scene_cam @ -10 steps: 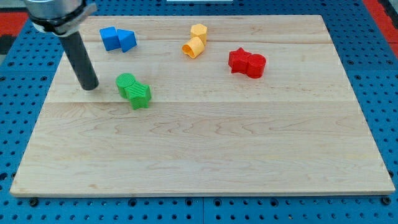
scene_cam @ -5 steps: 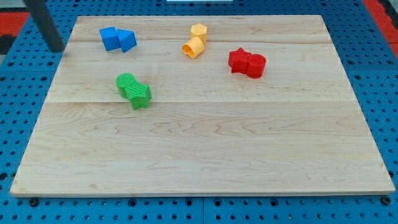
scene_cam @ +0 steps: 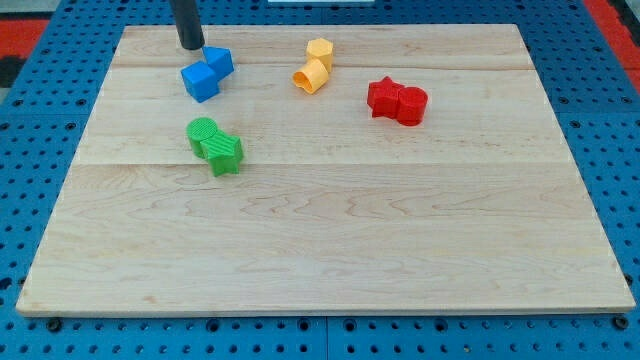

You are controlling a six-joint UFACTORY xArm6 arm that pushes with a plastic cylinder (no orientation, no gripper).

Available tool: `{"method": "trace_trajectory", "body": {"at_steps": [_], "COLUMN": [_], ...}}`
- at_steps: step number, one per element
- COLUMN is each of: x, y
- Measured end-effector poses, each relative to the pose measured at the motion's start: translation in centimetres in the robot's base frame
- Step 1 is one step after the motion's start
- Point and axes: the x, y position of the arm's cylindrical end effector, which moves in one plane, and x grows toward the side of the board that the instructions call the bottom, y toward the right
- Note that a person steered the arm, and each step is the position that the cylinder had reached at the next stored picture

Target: Place the blue blocks above the green blocks

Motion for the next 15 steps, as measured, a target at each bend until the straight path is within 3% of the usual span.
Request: {"method": "trace_trajectory", "body": {"at_steps": [3, 4, 6, 7, 8, 9, 10, 11, 12, 13, 14, 15], "x": [2.5, 3.8, 6.0, 6.9, 6.7, 10.5, 10.9, 10.8, 13.2, 10.5, 10.5, 9.7], "y": [4.3, 1.4, 3.0, -1.7, -1.6, -0.9, -0.1, 4.1, 4.6, 7.5, 11.9, 18.8]}}
